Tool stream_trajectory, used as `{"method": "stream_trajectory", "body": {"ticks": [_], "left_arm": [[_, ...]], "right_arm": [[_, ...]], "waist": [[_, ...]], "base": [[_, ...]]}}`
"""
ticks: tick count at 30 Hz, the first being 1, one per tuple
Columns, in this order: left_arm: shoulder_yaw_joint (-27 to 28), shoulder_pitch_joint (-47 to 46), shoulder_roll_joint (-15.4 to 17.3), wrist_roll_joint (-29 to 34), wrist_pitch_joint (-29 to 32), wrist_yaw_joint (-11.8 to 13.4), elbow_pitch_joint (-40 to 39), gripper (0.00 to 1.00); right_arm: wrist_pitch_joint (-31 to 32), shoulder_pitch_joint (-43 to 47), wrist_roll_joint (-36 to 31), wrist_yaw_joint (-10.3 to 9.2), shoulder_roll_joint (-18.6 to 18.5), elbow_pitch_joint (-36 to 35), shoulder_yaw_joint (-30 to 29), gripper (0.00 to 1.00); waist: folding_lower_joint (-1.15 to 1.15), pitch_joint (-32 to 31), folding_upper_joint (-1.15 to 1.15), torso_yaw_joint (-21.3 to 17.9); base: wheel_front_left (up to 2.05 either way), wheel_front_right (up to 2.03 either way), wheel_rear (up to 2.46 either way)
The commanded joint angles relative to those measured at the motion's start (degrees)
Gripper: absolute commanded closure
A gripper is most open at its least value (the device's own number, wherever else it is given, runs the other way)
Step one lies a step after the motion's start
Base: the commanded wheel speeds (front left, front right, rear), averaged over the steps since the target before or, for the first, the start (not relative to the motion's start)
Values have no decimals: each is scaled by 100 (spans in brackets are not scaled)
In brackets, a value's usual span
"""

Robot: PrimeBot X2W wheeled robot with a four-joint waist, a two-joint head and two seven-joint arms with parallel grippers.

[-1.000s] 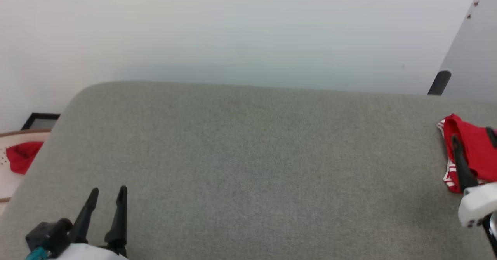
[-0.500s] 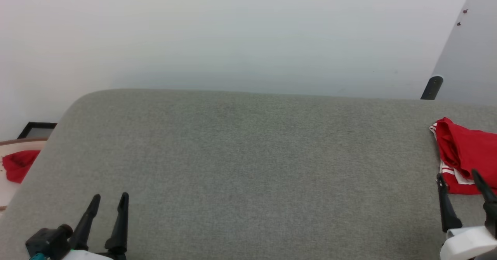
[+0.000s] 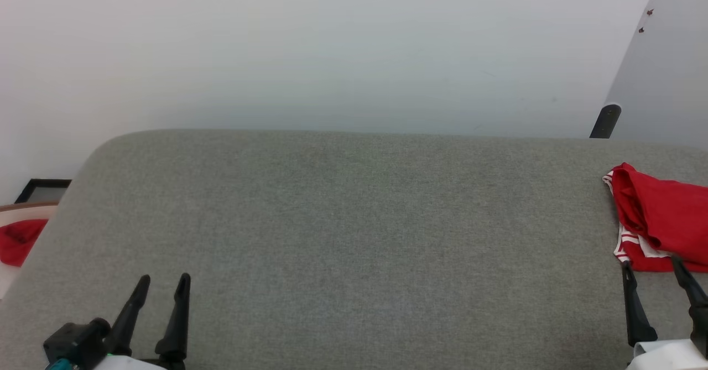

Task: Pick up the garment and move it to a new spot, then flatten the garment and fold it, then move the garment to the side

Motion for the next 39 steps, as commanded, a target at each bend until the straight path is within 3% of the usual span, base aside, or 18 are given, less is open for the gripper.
{"method": "stream_trajectory", "body": {"ticks": [1, 11, 12, 16, 39], "left_arm": [[-19, 0, 19, -23, -1, -14, -2, 0], [-33, 32, 64, 89, -1, -14, -16, 0], [-9, 2, 42, 91, 0, 1, -21, 100], [-44, 108, -112, 94, 3, 2, 157, 100], [281, -170, -571, -1708, 631, -2, 201, 100]], "right_arm": [[-7, 127, -25, -7, 36, -36, -11, 0], [16, 166, -27, -7, 86, -82, 19, 0], [3, 101, -26, 0, 71, -66, 8, 100], [5, 152, -23, 1, 156, 150, 9, 100], [565, -124, 2715, 0, 305, 264, 55, 100]], "waist": [[0, 1, 0, 4], [0, 12, 0, 18], [0, 13, 0, 18], [0, 15, 0, 19], [0, 97, 0, -54]], "base": [[0, 0, 0], [0, 0, 0], [0, 0, 0], [0, 0, 0], [0, 0, 0]]}}
